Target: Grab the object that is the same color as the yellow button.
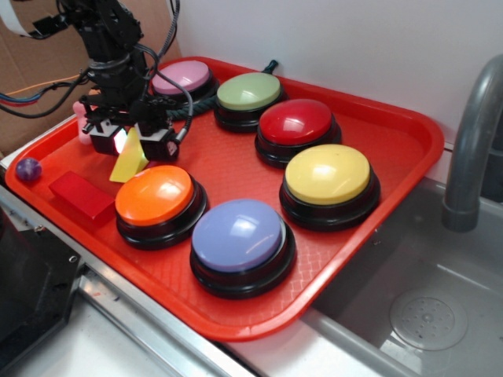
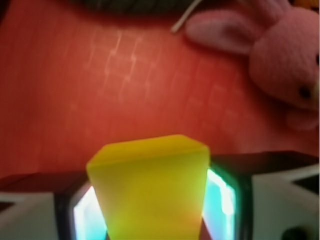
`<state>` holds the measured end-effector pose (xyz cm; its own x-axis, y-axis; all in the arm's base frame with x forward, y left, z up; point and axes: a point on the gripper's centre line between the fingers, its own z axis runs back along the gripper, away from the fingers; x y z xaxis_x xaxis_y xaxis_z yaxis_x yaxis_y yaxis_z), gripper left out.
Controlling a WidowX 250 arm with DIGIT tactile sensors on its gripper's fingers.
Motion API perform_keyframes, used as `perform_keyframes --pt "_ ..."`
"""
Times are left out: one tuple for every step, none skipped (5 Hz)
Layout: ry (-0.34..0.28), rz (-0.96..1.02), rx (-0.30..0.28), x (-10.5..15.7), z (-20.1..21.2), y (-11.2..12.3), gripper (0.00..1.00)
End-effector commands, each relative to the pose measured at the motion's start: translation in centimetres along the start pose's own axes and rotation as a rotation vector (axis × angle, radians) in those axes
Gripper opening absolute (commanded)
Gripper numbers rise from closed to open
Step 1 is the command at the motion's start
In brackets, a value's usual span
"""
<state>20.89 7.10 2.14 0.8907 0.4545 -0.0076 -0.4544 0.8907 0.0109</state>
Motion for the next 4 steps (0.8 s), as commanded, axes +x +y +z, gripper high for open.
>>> perform_keyframes --pt "-0.058 -0.329 -0.022 1.6 9.8 -4.4 0.00" --pt "-0.086 -0.435 -0.064 1.3 13.1 -6.5 0.00" --pt "-0.100 -0.483 -0.062 0.8 14.1 -7.9 0.00" --pt "0.045 -0.444 0.017 0.7 13.5 -7.0 0.14"
